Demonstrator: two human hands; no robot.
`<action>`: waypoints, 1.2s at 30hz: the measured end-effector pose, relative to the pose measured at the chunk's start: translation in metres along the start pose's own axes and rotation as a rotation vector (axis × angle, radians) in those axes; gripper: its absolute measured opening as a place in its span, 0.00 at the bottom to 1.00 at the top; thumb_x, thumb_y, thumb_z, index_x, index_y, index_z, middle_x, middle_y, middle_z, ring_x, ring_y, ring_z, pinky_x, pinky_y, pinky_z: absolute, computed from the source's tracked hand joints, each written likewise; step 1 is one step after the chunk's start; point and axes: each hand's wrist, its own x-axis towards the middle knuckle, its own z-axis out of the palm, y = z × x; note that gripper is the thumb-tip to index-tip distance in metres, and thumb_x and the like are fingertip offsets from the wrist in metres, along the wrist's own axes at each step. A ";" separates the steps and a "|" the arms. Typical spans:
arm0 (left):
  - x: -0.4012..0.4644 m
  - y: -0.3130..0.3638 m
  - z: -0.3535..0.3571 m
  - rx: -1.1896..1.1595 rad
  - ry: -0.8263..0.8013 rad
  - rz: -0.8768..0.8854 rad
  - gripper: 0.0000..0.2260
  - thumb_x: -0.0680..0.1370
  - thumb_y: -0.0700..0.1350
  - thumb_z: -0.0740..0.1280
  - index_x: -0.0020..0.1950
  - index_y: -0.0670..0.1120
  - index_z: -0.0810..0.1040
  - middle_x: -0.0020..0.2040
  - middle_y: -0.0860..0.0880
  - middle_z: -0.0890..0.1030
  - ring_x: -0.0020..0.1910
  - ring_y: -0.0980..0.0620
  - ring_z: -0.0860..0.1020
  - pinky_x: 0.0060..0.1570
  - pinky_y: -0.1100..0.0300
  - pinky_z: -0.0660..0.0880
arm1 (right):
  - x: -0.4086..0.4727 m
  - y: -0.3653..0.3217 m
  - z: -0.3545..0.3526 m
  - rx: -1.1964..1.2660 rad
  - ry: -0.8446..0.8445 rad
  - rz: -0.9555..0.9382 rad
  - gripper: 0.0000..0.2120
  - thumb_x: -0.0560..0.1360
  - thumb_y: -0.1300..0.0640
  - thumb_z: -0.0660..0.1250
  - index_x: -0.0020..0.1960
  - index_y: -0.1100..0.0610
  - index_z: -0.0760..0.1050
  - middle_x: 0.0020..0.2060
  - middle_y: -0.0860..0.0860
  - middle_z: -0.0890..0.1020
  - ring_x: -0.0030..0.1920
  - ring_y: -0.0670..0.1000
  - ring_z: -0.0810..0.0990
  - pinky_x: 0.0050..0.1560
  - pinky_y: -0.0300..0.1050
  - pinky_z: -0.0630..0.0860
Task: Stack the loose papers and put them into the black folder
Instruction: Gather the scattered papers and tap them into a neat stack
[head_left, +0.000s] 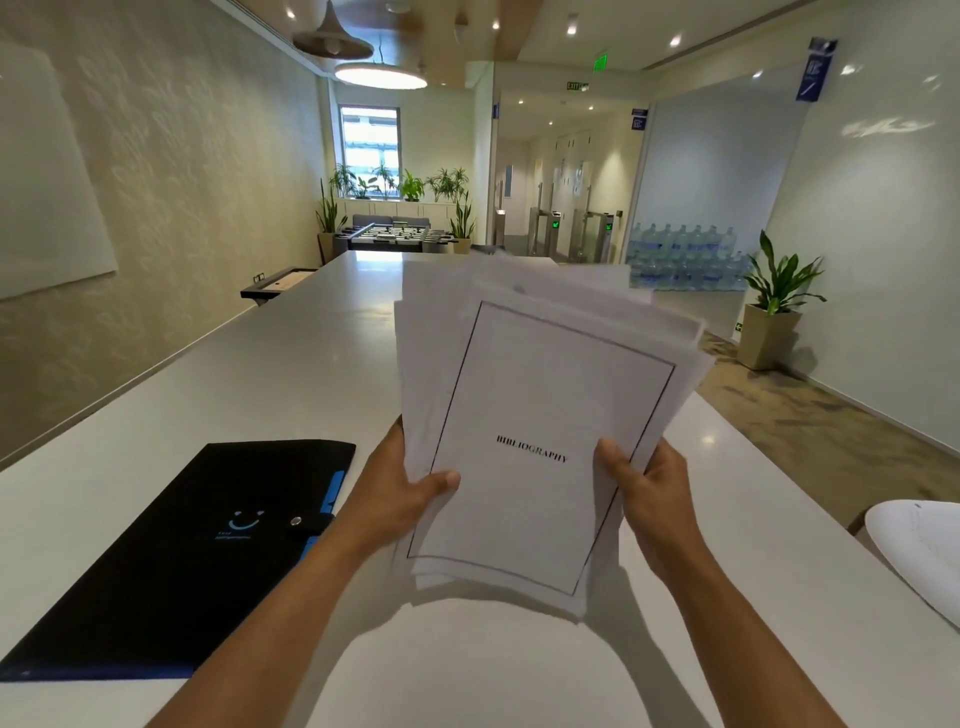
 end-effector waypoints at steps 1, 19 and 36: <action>0.003 0.007 -0.003 0.007 0.016 0.024 0.25 0.71 0.45 0.75 0.61 0.63 0.68 0.54 0.63 0.77 0.51 0.70 0.76 0.46 0.74 0.72 | 0.002 -0.009 0.001 0.009 0.007 -0.042 0.12 0.74 0.53 0.68 0.57 0.52 0.79 0.48 0.46 0.86 0.48 0.49 0.85 0.46 0.42 0.82; 0.019 0.046 0.024 -0.164 0.185 0.082 0.20 0.74 0.45 0.71 0.63 0.53 0.69 0.56 0.53 0.77 0.56 0.54 0.77 0.47 0.65 0.77 | 0.003 -0.021 0.015 -0.154 0.010 -0.114 0.16 0.73 0.64 0.69 0.54 0.45 0.75 0.48 0.43 0.83 0.46 0.42 0.83 0.47 0.44 0.81; -0.004 0.009 0.032 -0.310 0.184 -0.012 0.28 0.72 0.43 0.73 0.67 0.54 0.64 0.56 0.54 0.77 0.50 0.61 0.79 0.39 0.70 0.77 | -0.028 0.011 0.020 -0.107 0.116 -0.048 0.21 0.65 0.60 0.68 0.54 0.42 0.70 0.48 0.45 0.80 0.47 0.48 0.82 0.40 0.40 0.81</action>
